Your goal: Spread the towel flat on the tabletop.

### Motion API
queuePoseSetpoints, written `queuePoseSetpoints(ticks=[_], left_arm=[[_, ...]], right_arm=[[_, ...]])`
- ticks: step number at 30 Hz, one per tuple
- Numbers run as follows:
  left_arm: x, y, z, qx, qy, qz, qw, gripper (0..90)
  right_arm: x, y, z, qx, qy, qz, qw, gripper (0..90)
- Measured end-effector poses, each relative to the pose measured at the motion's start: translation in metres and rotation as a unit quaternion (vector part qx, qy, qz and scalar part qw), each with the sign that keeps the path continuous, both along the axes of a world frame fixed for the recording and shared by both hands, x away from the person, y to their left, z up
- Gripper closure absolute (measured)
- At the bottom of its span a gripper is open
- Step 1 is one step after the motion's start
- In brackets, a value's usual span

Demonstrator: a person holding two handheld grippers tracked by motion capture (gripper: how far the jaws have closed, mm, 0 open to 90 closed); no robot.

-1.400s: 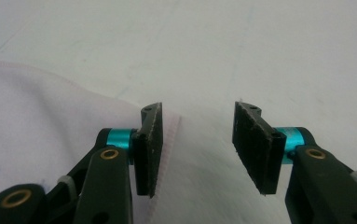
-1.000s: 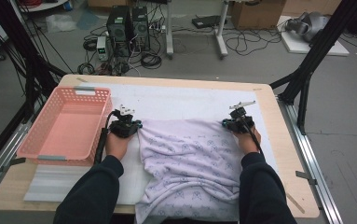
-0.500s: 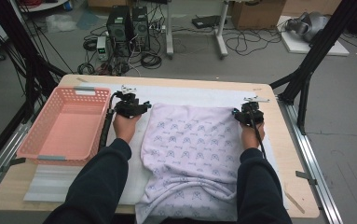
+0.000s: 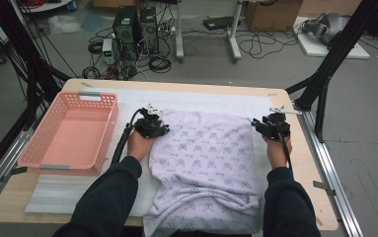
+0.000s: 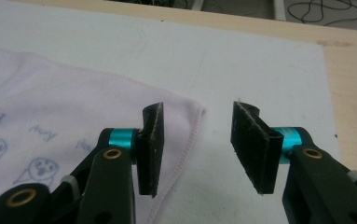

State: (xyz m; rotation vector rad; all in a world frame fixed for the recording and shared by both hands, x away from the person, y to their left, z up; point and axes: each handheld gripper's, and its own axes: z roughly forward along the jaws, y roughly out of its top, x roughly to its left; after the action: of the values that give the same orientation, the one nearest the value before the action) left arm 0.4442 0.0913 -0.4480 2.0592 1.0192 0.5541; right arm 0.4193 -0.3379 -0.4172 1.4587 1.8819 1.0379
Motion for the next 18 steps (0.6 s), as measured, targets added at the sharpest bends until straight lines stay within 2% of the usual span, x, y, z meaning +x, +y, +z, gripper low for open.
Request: queuePoseSetpoints(ticks=[1, 2, 3, 5, 6, 7, 8, 9, 10, 11, 13, 14, 15, 16, 17, 18], left_arm=[[0.001, -0.001, 0.000, 0.018, -0.015, 0.005, 0.9997, 84.4], [0.003, 0.001, -0.001, 0.028, -0.024, 0.020, 0.9991, 84.9], [0.006, 0.007, -0.001, 0.027, -0.025, 0.041, 0.9985, 85.3], [0.012, 0.023, -0.001, 0.014, -0.018, 0.092, 0.9955, 85.5], [0.015, 0.031, -0.002, 0.001, -0.013, 0.112, 0.9936, 85.5], [0.017, 0.037, -0.002, -0.025, -0.004, 0.128, 0.9914, 85.3], [0.018, 0.041, -0.002, -0.046, 0.001, 0.133, 0.9901, 84.5], [0.018, 0.043, -0.002, -0.050, -0.001, 0.129, 0.9904, 83.7], [0.018, 0.044, -0.001, -0.040, -0.007, 0.125, 0.9914, 83.1], [0.017, 0.045, -0.001, -0.041, -0.008, 0.121, 0.9918, 82.7], [0.017, 0.047, -0.001, -0.042, -0.007, 0.121, 0.9918, 82.8], [0.017, 0.048, 0.000, -0.047, -0.005, 0.120, 0.9916, 84.0], [0.018, 0.048, 0.000, -0.049, -0.005, 0.119, 0.9917, 85.5], [0.018, 0.049, 0.000, -0.049, -0.006, 0.121, 0.9914, 86.5], [0.018, 0.049, 0.000, -0.041, -0.007, 0.125, 0.9913, 89.4], [0.018, 0.051, -0.001, -0.045, -0.005, 0.130, 0.9905, 89.5]], right_arm=[[-0.001, -0.001, -0.001, 0.004, 0.002, -0.001, 1.0000, 54.4], [-0.002, -0.002, -0.003, 0.004, 0.005, 0.002, 1.0000, 54.8], [-0.002, -0.002, -0.004, 0.006, 0.010, 0.005, 0.9999, 55.1], [-0.004, -0.001, -0.007, 0.012, 0.014, 0.011, 0.9998, 56.5], [-0.005, 0.000, -0.008, 0.016, 0.014, 0.017, 0.9996, 56.6], [-0.006, 0.002, -0.009, 0.019, 0.018, 0.021, 0.9994, 56.6], [-0.006, 0.005, -0.009, 0.024, 0.022, 0.025, 0.9991, 56.2], [-0.006, 0.009, -0.010, 0.034, 0.027, 0.036, 0.9984, 55.3], [-0.006, 0.014, -0.011, 0.040, 0.032, 0.046, 0.9977, 54.4], [-0.005, 0.020, -0.013, 0.036, 0.036, 0.064, 0.9967, 54.0], [-0.004, 0.034, -0.018, 0.033, 0.055, 0.106, 0.9924, 52.5], [-0.004, 0.042, -0.022, 0.019, 0.071, 0.125, 0.9894, 52.9], [-0.003, 0.047, -0.026, -0.005, 0.080, 0.134, 0.9877, 54.5], [-0.004, 0.051, -0.029, -0.024, 0.078, 0.133, 0.9877, 55.7], [-0.004, 0.052, -0.029, -0.018, 0.076, 0.126, 0.9889, 61.2], [-0.003, 0.052, -0.029, -0.015, 0.075, 0.125, 0.9892, 74.4]])
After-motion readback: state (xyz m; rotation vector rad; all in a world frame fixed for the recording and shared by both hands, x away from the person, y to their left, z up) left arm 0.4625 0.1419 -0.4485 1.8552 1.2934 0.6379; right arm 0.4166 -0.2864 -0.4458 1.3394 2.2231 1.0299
